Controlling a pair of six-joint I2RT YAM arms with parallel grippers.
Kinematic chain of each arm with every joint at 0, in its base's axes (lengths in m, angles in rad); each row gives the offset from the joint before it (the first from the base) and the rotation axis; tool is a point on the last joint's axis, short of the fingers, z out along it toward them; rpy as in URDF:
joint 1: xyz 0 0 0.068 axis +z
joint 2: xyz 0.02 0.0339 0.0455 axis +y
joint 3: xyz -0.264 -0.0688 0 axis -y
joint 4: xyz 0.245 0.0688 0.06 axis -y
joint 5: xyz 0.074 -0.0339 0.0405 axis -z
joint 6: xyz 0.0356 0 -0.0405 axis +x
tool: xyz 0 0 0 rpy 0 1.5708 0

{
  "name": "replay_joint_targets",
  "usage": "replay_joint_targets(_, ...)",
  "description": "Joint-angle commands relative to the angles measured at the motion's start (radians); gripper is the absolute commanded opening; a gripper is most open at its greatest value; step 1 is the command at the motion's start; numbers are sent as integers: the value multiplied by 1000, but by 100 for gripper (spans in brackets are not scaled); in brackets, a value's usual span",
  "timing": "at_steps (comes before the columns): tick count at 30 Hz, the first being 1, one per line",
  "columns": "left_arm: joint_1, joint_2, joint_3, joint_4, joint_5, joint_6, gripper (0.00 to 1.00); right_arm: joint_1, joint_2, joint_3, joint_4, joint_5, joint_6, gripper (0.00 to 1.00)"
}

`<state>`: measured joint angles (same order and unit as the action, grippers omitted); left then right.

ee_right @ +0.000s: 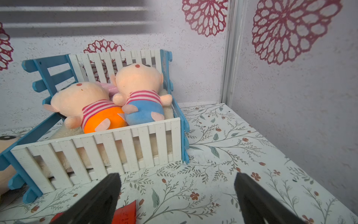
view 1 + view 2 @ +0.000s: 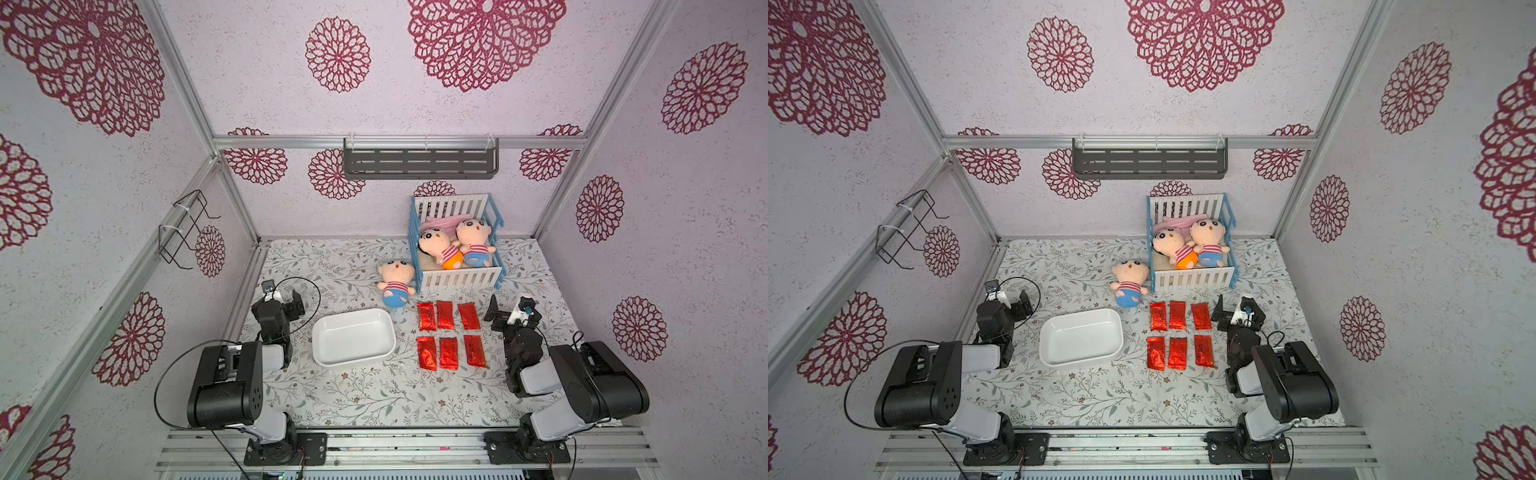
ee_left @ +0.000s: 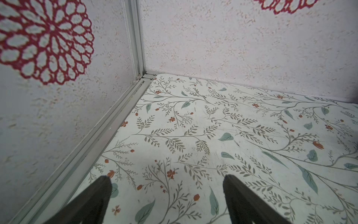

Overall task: Take the tea bags out of the storage box
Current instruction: Reset both arms

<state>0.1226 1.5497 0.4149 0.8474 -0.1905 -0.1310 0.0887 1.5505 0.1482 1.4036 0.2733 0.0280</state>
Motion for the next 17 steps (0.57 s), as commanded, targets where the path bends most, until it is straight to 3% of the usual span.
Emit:
replay_joint_targets(1,4,-1,11,13,14,-9,97,-4,-12,27,12,20,1,99)
replay_joint_targets(17,5,-2,10,13,13,-8,97,-5,-12,33,-1,1,-6,99)
